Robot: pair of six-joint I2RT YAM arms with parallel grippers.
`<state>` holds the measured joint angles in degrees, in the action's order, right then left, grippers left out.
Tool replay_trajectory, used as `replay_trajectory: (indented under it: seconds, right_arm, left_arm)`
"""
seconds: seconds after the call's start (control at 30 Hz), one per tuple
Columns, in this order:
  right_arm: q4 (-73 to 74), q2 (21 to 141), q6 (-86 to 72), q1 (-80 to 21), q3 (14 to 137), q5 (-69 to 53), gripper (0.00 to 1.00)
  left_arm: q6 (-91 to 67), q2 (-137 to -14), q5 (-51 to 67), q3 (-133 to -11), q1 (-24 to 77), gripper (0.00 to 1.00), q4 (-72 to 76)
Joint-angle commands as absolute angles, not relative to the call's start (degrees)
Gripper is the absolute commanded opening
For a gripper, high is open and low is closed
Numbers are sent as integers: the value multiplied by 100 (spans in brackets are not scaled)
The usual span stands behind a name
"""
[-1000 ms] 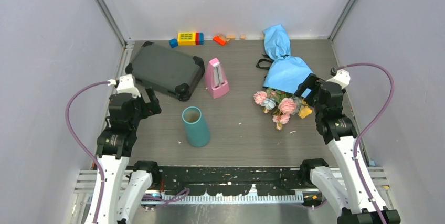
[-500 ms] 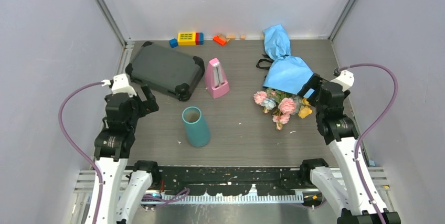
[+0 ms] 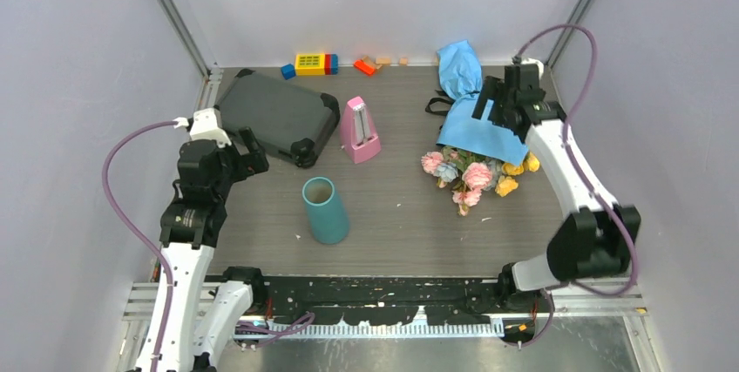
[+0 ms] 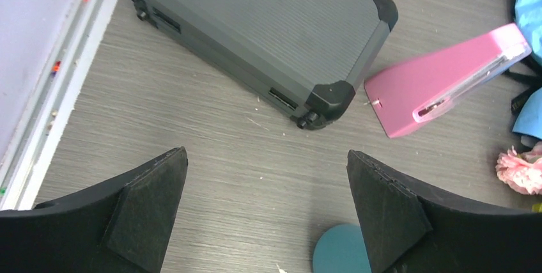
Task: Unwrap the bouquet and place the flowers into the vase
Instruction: Pick up the fake flower at the center of the board.
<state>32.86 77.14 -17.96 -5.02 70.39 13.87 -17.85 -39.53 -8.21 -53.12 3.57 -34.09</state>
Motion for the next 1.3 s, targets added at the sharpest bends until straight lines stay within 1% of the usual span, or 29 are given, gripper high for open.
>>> replay_trajectory:
  seconds: [0.0, 0.1, 0.17, 0.23, 0.27, 0.33, 0.4, 0.6, 0.77, 0.9, 1.1, 1.27]
  right_arm:
    - [3434, 9008, -1267, -483, 8287, 1074, 96]
    - [3565, 9842, -893, -483, 9004, 1071, 96]
    - [3744, 10556, -639, -479, 9695, 1103, 95]
    - [4145, 11305, -445, -483, 10526, 1165, 94]
    - [4309, 11789, -407, -483, 11146, 1171, 93]
    - [4721, 12342, -311, -491, 11884, 1184, 91]
    - [4921, 12676, -103, -522, 12315, 1202, 91]
    - [5212, 13347, 234, -583, 12981, 1253, 92]
    - [5275, 13649, 633, -749, 13061, 1294, 92]
    - [5229, 13882, 1073, -935, 13161, 1623, 92]
    - [5021, 13886, 1467, -1170, 13166, 2225, 92]
    - [5047, 13731, 1574, -1335, 13359, 2287, 94]
  left_arm:
    - [-1775, -3929, -448, -5252, 319, 98, -3129]
    - [-1775, -3936, -382, -5232, 320, 98, -3149]
    - [-1775, -3951, -298, -5217, 317, 98, -3179]
    - [-1796, -3955, -192, -5215, 321, 98, -3182]
    - [-1808, -3957, -163, -5212, 318, 98, -3175]
    - [-1819, -3947, -125, -5201, 320, 98, -3165]
    - [-1808, -3945, -95, -5199, 317, 98, -3157]
    - [-1784, -3946, -68, -5219, 318, 98, -3160]
    - [-1818, -3873, -97, -5204, 318, 98, -3149]
    - [-1819, -3873, -71, -5186, 316, 98, -3130]
    - [-1858, -3909, -40, -5186, 323, 98, -3128]
    - [-1940, -3946, 148, -5135, 318, 98, -3065]
